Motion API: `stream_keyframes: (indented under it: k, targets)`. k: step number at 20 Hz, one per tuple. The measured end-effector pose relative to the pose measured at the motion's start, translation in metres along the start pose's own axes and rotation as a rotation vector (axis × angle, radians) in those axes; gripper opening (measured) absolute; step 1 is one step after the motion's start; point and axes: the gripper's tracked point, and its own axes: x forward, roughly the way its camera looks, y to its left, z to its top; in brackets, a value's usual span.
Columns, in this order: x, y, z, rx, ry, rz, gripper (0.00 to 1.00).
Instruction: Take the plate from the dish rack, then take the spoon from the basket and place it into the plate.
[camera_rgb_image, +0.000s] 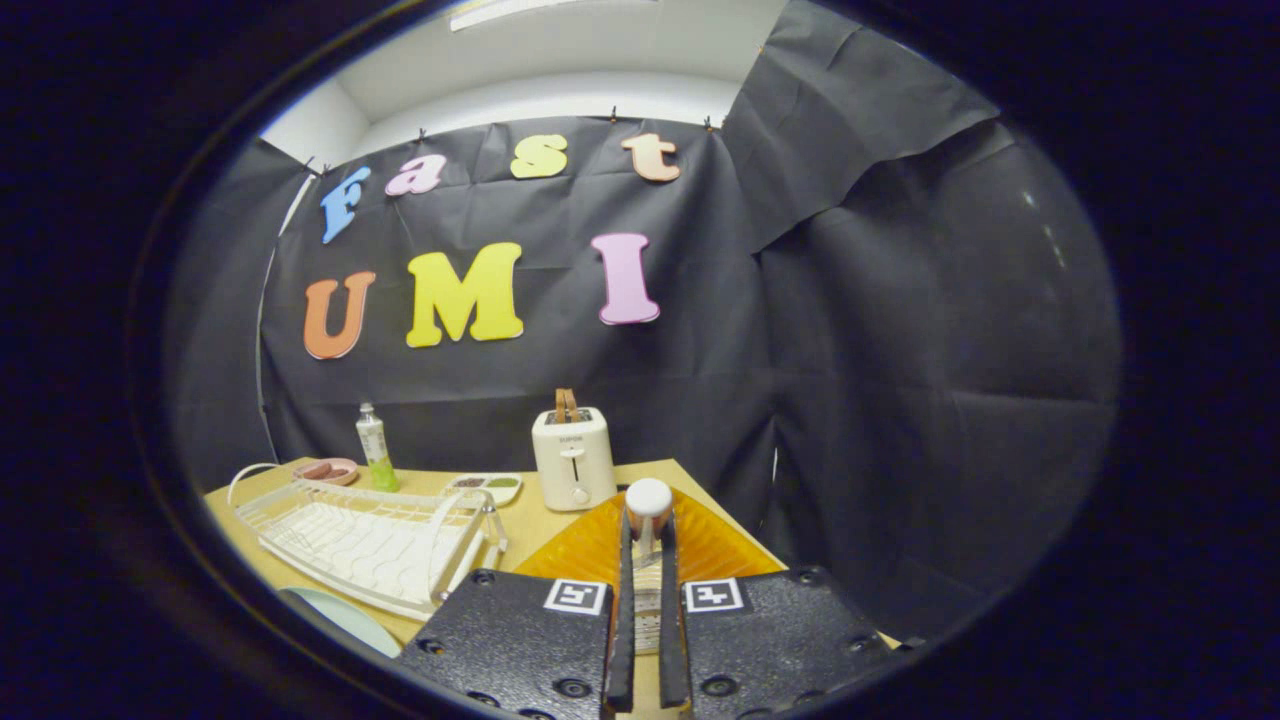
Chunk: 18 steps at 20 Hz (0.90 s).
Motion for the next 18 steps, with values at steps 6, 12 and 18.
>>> stream_keyframes:
  k: [6, 12, 18]
  targets:
    - [-0.060, 0.035, 0.048, 0.010, -0.047, 0.033, 0.15]
    - [-0.113, 0.085, 0.069, 0.068, -0.027, 0.155, 0.15]
    - [-0.138, 0.147, 0.033, 0.028, 0.029, 0.247, 0.15]
